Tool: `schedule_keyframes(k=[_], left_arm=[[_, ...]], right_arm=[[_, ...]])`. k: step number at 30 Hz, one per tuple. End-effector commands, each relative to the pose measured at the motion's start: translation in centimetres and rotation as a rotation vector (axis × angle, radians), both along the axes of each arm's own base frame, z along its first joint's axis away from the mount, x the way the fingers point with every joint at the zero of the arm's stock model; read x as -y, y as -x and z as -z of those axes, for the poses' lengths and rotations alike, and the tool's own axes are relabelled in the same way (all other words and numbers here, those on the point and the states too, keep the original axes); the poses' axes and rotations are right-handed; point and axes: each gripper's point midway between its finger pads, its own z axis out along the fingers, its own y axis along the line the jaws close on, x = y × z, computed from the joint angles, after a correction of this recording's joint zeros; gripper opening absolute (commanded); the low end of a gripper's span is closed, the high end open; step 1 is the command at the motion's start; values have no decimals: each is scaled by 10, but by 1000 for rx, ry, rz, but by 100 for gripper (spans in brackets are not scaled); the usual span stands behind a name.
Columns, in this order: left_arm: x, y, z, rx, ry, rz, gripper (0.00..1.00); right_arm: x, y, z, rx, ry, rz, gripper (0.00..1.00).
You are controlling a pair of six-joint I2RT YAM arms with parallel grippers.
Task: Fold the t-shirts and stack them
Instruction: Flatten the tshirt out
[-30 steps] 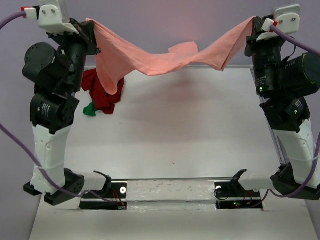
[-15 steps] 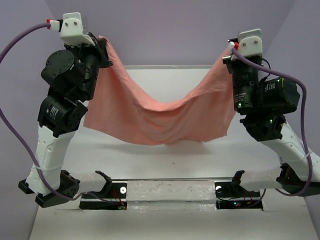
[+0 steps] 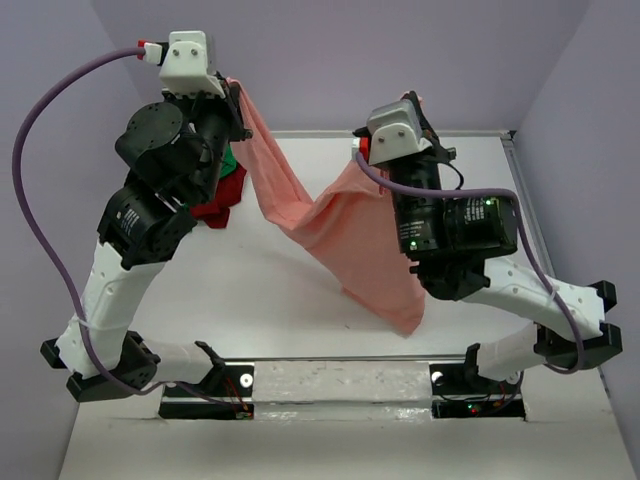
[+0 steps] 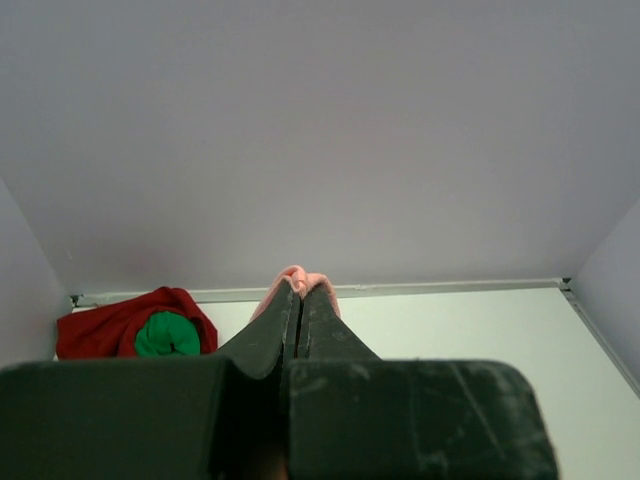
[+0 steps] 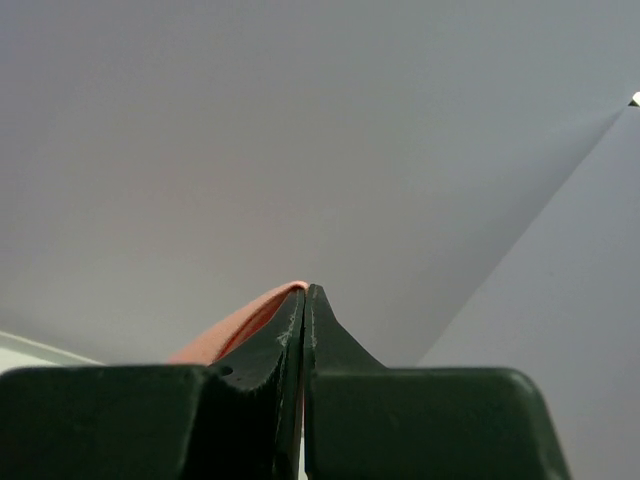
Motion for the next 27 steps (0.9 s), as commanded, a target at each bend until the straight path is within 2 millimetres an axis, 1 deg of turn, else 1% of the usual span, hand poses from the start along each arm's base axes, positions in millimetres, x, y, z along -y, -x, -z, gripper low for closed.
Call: schedule_keyframes(k=[1,2,3,4,5,6,7,8,9,10,11,12,13,14,15,16,17,18,19,20,21,22,23,24,25,26,27], left_arm=[[-1,-5,-9,53,24,-33,0],[6,-12,-1,39,7,-28,0],[10,-15,1,34,-1,-24,0],[13,-19,3,28,-4,-20,0],[19,-28,11,12,-17,-22,0],[20,-32,14,6,-22,-22,0],[24,-38,17,7,-19,-5,0],[25,-45,23,-4,-24,1,0],[16,-58,34,-25,-32,-24,0],[16,-64,37,-28,-27,-16,0],[13,-69,46,-43,-37,-26,0],[6,-73,48,-45,-40,-44,0],[5,-75,49,-47,-44,-48,0],[1,-73,45,-38,-43,-53,0],[0,-71,41,-31,-43,-54,0],[-1,-68,39,-32,-44,-51,0],[-6,-61,30,-13,-30,-48,0],[-7,-57,26,-7,-22,-44,0],[-13,-47,19,7,-8,-41,0],[-13,-47,19,4,-9,-41,0],[-18,-37,12,21,8,-37,0],[-18,-31,10,25,12,-30,0],[-22,-21,3,39,26,-30,0],[-23,-15,0,43,28,-32,0],[-27,-10,1,35,29,-58,0],[-20,2,-4,43,41,-26,0],[-19,7,-5,41,46,-21,0]], right_arm=[[68,10,-33,57,-265,-91,0],[64,2,-23,27,-270,-132,0],[66,-8,-17,8,-266,-131,0],[75,-26,-14,16,-243,-114,0],[72,-41,4,-37,-184,-122,0],[72,-50,11,-61,-252,-167,0],[66,-63,17,-80,-236,-201,0],[79,-79,27,-112,-227,-157,0],[76,-87,34,-127,-234,-159,0],[72,-98,48,-169,-202,-132,0],[70,-102,52,-176,-189,-124,0],[71,-104,50,-174,-188,-116,0],[71,-106,49,-171,-189,-114,0],[73,-109,49,-173,-185,-100,0],[77,-106,38,-155,-184,-89,0],[82,-105,35,-154,-192,-69,0],[85,-104,33,-160,-192,-58,0],[90,-101,28,-150,-186,-39,0],[98,-98,25,-145,-194,-13,0],[99,-93,22,-140,-199,-10,0],[107,-81,14,-122,-202,-5,0],[105,-69,11,-119,-213,-13,0],[107,-58,2,-83,-247,-12,0],[113,-46,-5,-62,-190,31,0],[120,-35,-4,-68,-191,100,0],[107,-17,-11,0,-280,55,0],[108,-6,-14,11,-262,71,0]])
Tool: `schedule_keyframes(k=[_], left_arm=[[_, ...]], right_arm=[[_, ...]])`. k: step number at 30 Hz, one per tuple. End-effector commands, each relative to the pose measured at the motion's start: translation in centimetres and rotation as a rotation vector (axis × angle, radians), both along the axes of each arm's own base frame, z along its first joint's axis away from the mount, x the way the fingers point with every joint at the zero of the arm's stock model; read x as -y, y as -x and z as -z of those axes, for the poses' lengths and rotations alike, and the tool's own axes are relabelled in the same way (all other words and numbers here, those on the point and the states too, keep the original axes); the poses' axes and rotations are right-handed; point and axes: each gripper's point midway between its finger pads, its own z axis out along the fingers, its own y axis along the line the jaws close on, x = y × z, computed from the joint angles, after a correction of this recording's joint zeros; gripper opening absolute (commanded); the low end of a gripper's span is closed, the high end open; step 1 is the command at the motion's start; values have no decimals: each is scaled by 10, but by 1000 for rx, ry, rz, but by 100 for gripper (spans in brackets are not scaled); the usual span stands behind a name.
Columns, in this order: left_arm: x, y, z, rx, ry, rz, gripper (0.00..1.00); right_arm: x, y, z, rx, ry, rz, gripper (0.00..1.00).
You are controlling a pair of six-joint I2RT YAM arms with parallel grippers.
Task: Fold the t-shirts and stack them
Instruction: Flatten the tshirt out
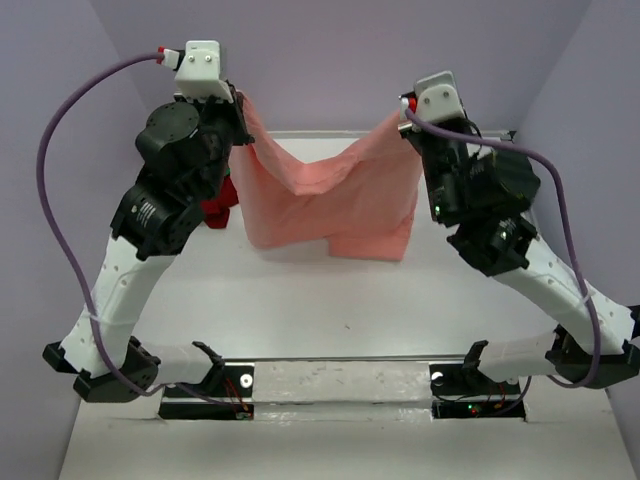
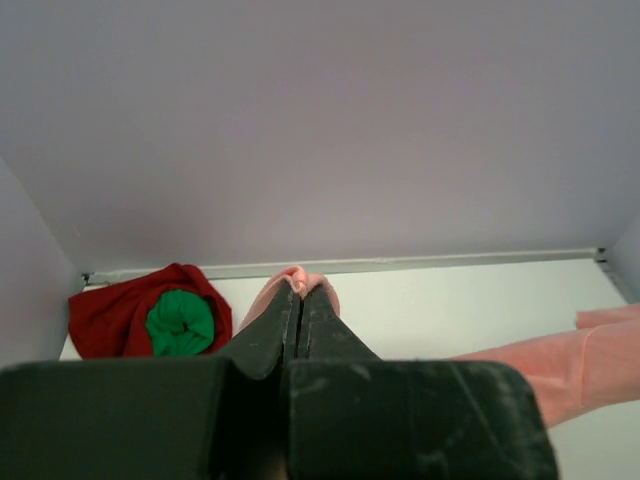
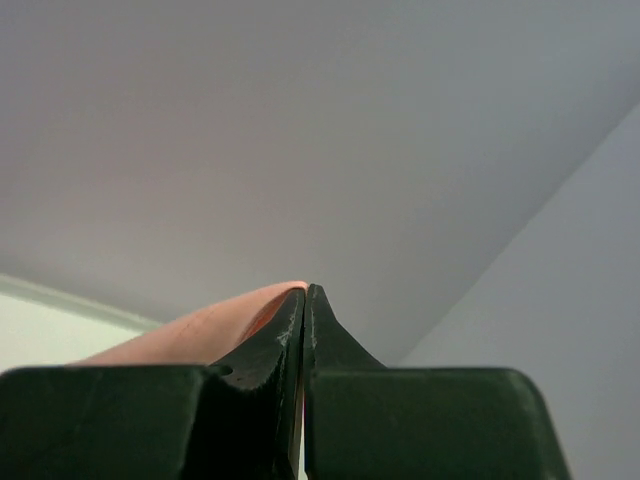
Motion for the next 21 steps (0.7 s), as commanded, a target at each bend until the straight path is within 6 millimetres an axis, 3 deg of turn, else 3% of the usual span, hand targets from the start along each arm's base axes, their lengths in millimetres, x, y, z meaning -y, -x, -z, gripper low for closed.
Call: schedule_keyframes(k=[1,2,4,5,6,8,13,14,16,17,18,19,20,21], left_arm=[[-18,51,-53,121,124,-4,0],[-10,63,-54,121,138,33,0],[-12,73,-52,108,155,5,0],[-10,78,-51,103,158,12,0],[4,87,-47,91,159,59,0],[6,93,-42,72,150,37,0],[33,106,-38,62,136,103,0],[38,105,-37,67,118,106,0],[43,101,-42,92,122,106,0],[48,95,-42,100,106,96,0],[48,88,-47,116,102,92,0],[62,83,-50,126,101,178,0],[47,55,-54,136,104,118,0],[47,41,-54,143,104,125,0]], right_arm=[[49,84,-65,186,-114,140,0],[44,101,-68,205,-202,88,0],[39,112,-62,207,-125,115,0],[39,117,-57,216,-191,119,0],[31,124,-53,208,-143,114,0],[16,130,-47,206,-131,94,0],[2,136,-46,215,-197,24,0],[2,136,-50,221,-170,-7,0],[-9,133,-57,237,-276,-135,0],[-18,128,-58,226,-201,-172,0],[-10,120,-62,211,-338,-230,0],[-9,107,-63,200,-329,-231,0],[6,84,-68,217,-256,-179,0],[11,71,-70,222,-252,-162,0]])
